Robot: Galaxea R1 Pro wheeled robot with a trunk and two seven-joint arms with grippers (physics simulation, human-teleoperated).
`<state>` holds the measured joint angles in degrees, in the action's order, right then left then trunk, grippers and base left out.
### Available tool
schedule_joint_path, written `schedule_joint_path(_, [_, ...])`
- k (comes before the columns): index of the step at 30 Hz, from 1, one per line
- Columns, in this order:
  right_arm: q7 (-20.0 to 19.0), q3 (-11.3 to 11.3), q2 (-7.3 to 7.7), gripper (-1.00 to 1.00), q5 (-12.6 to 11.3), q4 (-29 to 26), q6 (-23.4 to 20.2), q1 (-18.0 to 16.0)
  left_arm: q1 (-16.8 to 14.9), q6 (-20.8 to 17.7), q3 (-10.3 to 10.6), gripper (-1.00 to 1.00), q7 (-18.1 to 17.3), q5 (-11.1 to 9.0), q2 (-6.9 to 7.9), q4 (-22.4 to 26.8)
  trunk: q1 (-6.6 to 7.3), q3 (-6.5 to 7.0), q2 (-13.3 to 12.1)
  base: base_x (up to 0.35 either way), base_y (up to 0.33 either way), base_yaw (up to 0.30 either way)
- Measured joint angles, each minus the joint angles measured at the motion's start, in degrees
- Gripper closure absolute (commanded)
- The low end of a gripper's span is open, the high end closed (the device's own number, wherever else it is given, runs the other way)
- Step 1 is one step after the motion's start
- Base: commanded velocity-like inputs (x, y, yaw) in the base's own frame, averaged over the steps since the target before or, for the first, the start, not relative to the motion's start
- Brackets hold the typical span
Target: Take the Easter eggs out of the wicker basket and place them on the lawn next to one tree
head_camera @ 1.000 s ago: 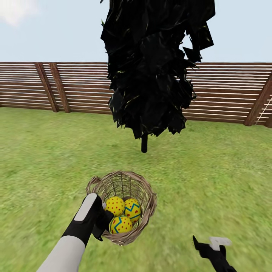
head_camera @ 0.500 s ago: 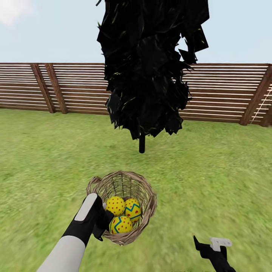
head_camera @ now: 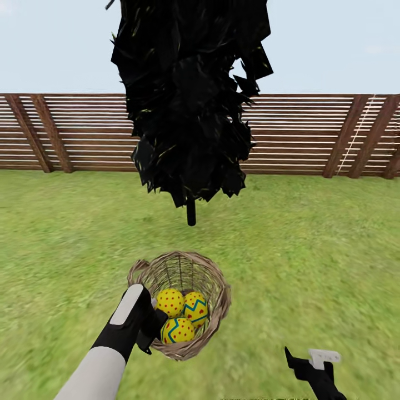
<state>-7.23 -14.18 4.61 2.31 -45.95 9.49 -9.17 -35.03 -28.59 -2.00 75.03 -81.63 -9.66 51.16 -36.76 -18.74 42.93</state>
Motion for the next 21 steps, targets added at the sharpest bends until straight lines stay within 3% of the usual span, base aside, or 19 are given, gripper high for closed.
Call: schedule_joint_path(21, [0.09,0.00,-0.05,-1.00,0.00,0.02,0.00,0.00,0.00,-0.01,1.04,1.00,-0.19,-0.01,0.00,0.16,4.62,3.78,-8.44,0.000,0.000,-0.248])
